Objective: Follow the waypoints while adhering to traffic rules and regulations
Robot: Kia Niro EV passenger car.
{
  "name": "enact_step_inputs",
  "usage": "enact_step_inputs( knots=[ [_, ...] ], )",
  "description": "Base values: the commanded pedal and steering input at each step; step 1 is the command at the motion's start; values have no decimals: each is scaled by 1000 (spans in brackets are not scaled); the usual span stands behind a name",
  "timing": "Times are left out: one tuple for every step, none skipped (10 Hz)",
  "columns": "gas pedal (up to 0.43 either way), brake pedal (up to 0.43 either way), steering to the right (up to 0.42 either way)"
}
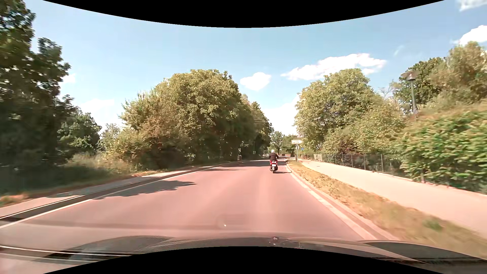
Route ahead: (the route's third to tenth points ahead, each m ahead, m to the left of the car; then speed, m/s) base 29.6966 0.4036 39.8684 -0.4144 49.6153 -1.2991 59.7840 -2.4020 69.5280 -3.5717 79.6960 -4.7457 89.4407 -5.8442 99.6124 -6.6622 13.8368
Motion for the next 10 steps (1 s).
enact_step_inputs(
  knots=[
    [130,6,21],
    [130,6,21],
    [130,6,21],
    [130,6,21],
    [130,6,21],
    [130,6,21],
    [130,6,21],
    [130,6,21],
    [130,6,21],
    [138,6,21]
  ],
)
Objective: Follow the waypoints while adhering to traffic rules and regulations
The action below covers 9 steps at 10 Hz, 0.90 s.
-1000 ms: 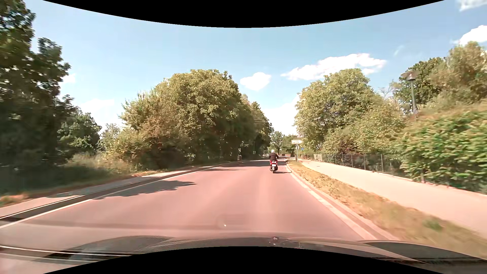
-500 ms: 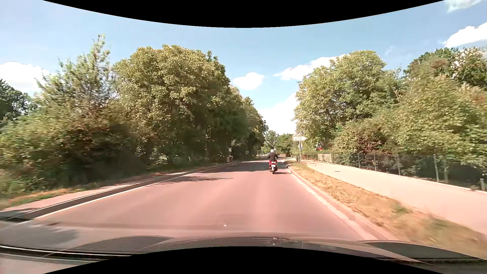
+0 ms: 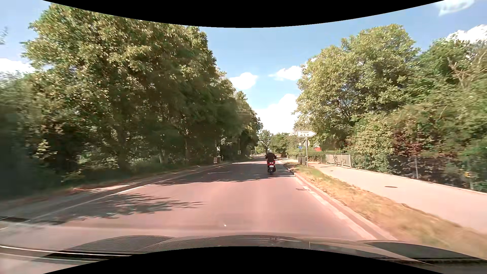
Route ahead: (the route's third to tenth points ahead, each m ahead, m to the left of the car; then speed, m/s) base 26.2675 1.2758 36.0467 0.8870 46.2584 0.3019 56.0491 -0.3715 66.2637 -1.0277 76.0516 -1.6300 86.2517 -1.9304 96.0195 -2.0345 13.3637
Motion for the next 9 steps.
enact_step_inputs(
  knots=[
    [138,6,20],
    [150,6,18],
    [169,6,16],
    [169,6,15],
    [169,6,15],
    [169,6,14],
    [169,6,13],
    [169,6,13],
    [169,6,12]
  ],
)
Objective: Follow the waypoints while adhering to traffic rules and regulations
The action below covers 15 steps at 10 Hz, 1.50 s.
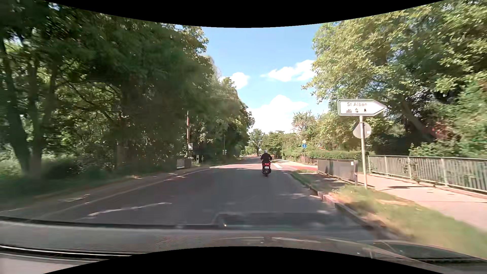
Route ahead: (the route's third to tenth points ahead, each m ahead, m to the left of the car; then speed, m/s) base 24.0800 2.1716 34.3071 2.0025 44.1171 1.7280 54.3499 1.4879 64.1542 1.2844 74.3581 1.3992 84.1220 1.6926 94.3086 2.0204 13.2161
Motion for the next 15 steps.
enact_step_inputs(
  knots=[
    [150,6,11],
    [138,6,11],
    [130,6,10],
    [130,6,6],
    [130,6,3],
    [130,6,2],
    [130,6,2],
    [138,6,2],
    [138,6,3],
    [150,6,3],
    [150,6,4],
    [157,6,4],
    [157,6,4],
    [157,6,4],
    [169,6,4]
  ],
)
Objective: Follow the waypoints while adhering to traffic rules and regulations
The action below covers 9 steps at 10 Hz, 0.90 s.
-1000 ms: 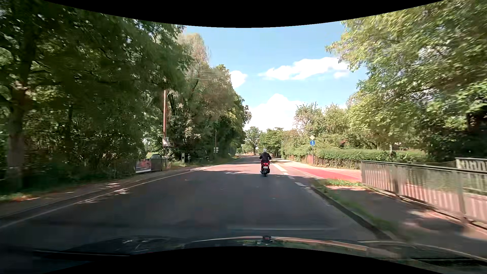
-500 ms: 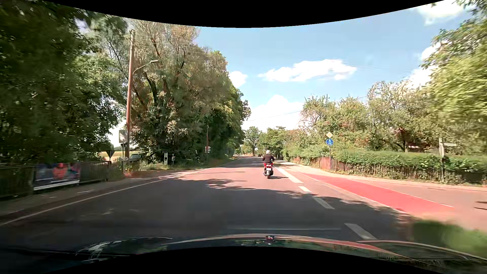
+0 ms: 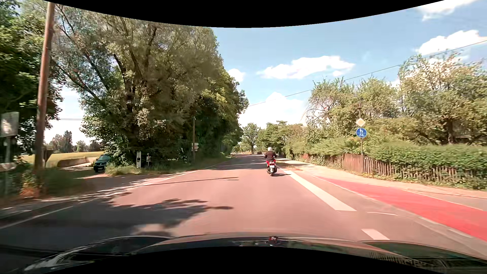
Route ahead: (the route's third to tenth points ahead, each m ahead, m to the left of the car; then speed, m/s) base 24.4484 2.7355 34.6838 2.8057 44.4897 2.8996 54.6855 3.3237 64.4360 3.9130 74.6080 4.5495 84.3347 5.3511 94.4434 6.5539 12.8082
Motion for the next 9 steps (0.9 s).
enact_step_inputs(
  knots=[
    [177,6,4],
    [177,6,4],
    [189,6,4],
    [197,6,3],
    [197,6,3],
    [197,6,2],
    [209,6,2],
    [220,6,3],
    [220,6,2]
  ],
)
